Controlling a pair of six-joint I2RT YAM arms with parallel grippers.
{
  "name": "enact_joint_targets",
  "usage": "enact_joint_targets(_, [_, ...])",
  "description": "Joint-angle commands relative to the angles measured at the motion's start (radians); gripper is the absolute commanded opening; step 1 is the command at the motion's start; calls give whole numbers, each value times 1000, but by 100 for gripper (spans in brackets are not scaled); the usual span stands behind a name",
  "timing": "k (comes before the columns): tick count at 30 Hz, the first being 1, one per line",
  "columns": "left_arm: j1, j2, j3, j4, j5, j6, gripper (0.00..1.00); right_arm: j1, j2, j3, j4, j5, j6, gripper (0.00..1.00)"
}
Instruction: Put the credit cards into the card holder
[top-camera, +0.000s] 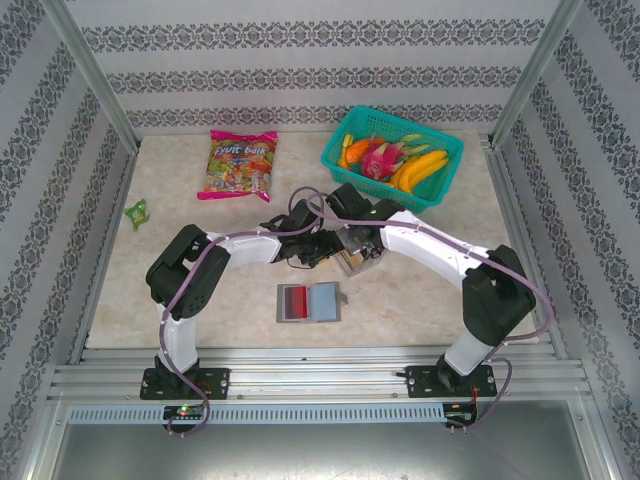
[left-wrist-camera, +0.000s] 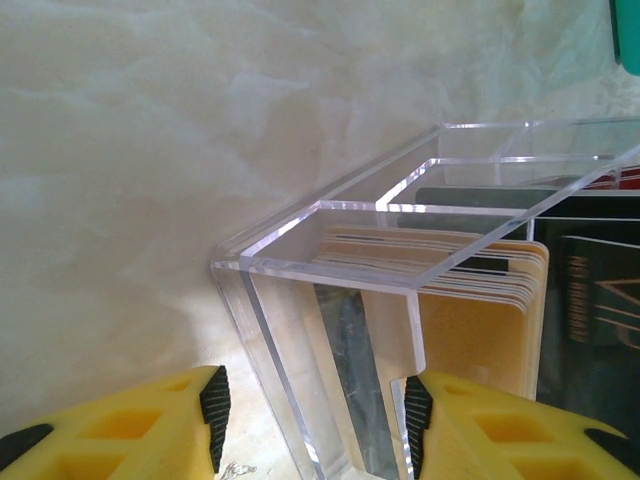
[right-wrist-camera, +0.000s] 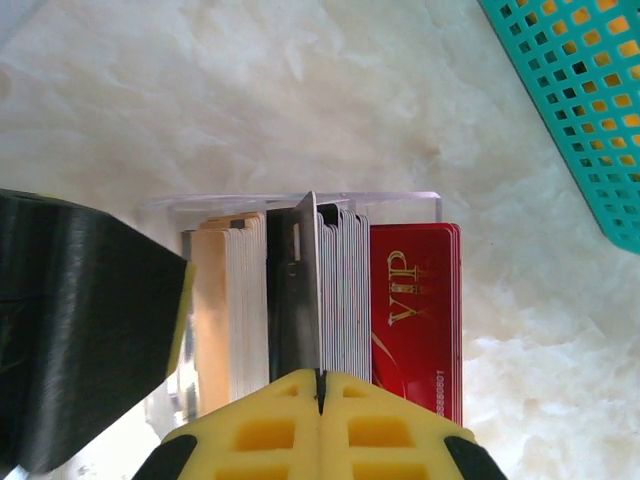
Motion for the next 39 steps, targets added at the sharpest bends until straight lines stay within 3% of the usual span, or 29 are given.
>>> enact_joint_targets(1, [7, -85, -27, 5, -14, 43, 54, -48, -102, -1, -4, -138, 82, 0])
enact_joint_targets(8, [16, -244, -109, 78, -21, 40, 61, -205, -293, -126, 151, -515, 279, 0])
enact_joint_targets(12, [51, -335, -239, 362, 82, -60, 69, -291, -388, -242, 349, -743, 468, 0])
enact_joint_targets(16, [95, -365, -302, 620, 205, -163, 71, -337, -446, -352, 563, -884, 664, 0])
enact_joint_targets(20, [99, -354, -274, 692, 271, -189, 65, -348, -465, -397, 683, -938, 765, 0])
enact_joint_targets(29, [101, -334, -263, 750, 284, -225, 46, -354, -442, -448, 826, -994, 867, 0])
enact_joint_targets(39, [106, -352, -272, 742, 288, -217, 18, -365, -410, -452, 803, -1007, 862, 0])
